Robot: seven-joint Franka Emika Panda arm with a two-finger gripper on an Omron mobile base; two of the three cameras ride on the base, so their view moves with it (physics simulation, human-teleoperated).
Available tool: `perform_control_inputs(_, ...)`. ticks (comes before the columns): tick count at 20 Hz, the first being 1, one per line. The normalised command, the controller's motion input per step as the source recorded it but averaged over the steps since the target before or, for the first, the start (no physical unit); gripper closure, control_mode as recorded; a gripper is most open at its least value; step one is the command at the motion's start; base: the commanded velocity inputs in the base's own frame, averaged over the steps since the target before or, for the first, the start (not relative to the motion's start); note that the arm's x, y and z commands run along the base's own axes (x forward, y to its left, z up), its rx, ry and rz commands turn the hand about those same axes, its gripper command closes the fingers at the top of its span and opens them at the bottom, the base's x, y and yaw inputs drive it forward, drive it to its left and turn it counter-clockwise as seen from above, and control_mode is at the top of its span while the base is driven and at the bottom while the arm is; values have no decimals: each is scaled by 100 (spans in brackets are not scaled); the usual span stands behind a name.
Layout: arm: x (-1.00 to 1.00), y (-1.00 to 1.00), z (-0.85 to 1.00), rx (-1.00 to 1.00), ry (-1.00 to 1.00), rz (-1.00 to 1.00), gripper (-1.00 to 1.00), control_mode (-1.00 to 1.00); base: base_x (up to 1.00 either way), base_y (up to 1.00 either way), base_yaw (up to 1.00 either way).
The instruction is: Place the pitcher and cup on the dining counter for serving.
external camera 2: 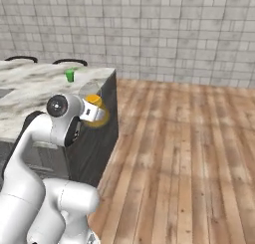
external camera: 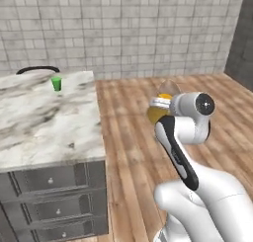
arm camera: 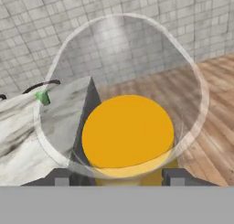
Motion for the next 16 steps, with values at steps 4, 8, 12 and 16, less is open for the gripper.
perform_control_inputs(4,0,0,0,0,0,0,100,100,92,-100,38)
perform_control_inputs(8,0,0,0,0,0,0,100,100,100,-100,37)
perform_control_inputs(12,0,0,0,0,0,0,100,100,100,-90,41)
perform_control_inputs(16,0,0,0,0,0,0,100,100,100,-71,54)
